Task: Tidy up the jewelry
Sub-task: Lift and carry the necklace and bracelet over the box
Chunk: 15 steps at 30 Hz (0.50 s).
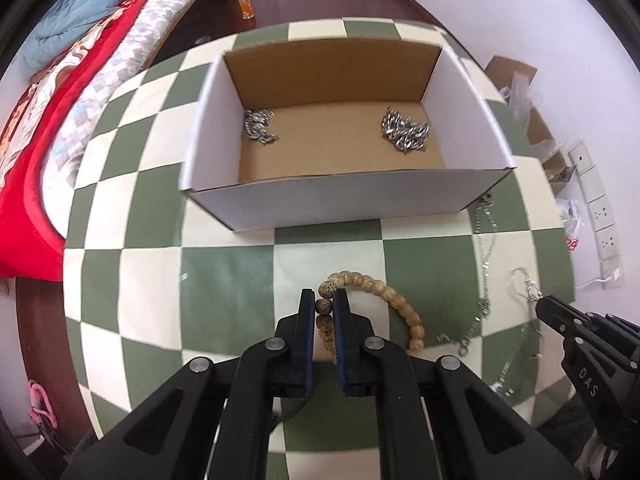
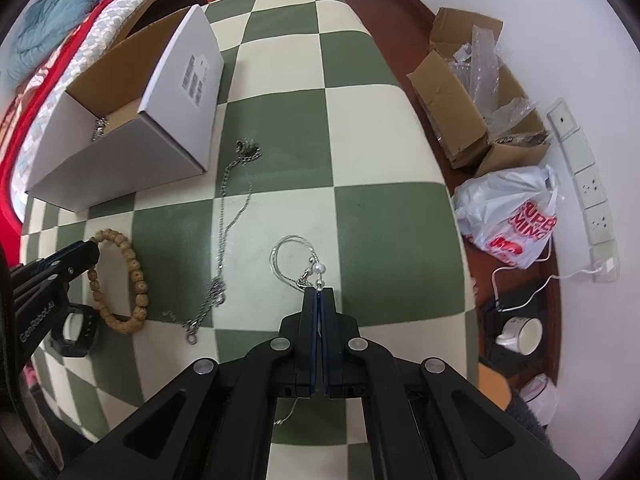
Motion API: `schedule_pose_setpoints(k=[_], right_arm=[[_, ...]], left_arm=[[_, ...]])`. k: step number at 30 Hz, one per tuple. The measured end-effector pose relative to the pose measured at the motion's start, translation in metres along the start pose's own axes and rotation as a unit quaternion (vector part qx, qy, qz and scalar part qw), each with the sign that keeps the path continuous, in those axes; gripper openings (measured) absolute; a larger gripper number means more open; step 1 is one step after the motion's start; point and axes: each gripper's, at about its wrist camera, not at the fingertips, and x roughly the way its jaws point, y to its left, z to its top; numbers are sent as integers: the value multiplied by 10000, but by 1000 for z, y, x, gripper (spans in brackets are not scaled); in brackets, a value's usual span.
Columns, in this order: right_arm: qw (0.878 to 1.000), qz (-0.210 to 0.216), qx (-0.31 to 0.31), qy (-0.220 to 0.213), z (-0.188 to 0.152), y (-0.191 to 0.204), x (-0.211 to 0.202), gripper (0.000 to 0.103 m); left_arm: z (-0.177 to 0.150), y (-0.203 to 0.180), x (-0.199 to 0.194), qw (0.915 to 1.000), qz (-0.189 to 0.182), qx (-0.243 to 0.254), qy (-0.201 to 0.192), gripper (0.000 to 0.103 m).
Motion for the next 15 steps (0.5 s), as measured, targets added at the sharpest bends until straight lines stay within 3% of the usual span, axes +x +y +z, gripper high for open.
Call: schedule_pose_setpoints(k=[15], right_arm=[[9970,392,-122,-654,4,21,-95,1]], left_arm=[[-13,28,-90,9970,-119,-586,-498,6]])
